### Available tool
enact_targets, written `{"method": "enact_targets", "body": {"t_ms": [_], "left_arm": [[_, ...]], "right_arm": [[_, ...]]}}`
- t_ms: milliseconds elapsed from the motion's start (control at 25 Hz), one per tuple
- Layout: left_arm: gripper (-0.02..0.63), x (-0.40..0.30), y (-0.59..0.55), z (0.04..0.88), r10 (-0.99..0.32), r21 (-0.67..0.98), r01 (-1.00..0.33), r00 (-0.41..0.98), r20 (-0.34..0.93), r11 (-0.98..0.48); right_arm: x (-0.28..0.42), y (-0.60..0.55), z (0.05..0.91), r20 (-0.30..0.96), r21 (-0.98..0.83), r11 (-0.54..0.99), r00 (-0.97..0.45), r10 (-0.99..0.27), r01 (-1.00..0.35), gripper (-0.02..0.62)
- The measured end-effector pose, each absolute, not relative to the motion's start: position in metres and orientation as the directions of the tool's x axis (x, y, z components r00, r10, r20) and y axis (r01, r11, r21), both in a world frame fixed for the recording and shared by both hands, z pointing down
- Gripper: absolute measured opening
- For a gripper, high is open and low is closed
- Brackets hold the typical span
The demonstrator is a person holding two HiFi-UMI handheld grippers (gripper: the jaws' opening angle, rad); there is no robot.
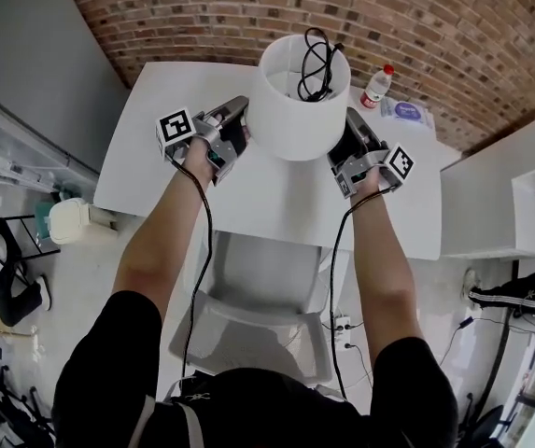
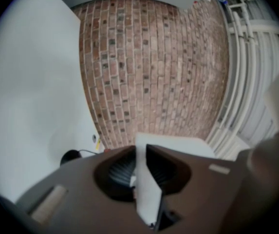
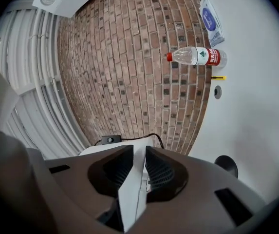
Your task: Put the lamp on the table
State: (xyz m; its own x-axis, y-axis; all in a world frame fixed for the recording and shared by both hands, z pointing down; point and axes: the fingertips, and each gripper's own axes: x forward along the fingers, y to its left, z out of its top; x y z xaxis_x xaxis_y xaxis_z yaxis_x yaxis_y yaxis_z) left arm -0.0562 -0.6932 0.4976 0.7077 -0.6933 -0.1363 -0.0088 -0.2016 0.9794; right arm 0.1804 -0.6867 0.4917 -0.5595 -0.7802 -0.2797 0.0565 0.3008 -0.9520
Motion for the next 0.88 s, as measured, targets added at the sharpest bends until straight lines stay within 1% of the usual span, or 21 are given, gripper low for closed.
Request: {"method": "enact_targets", "body": {"t_ms": [160,480,720,880], "left_arm": [[0.063,-0.059,-0.716,0.521,-0.710,0.985,0.018,0.691,-0.137,-0.173],[0.063,-0.065,-0.730,0.550,-0.705,0.986,-0.009,0.700,-0.115,-0.169],[0.063,-0.070,-0.731,0.556,-0.711,0.985,0.009,0.691,-0.132,-0.174],[0.066,-0.071,-0.735,0.556,-0.719,0.985,0.004,0.682,-0.131,-0.175]], "right_arm": [[0.178,-0.705,0.511,-0.273,-0.953,0.299,-0.560,-0.782,0.047,0.071],[0.171,-0.720,0.545,-0.224,-0.962,0.274,-0.606,-0.763,0.009,0.071],[0.167,-0.723,0.549,-0.264,-0.955,0.293,-0.589,-0.764,0.049,0.072],[0.168,-0.725,0.552,-0.264,-0.956,0.291,-0.574,-0.775,0.048,0.074]]}}
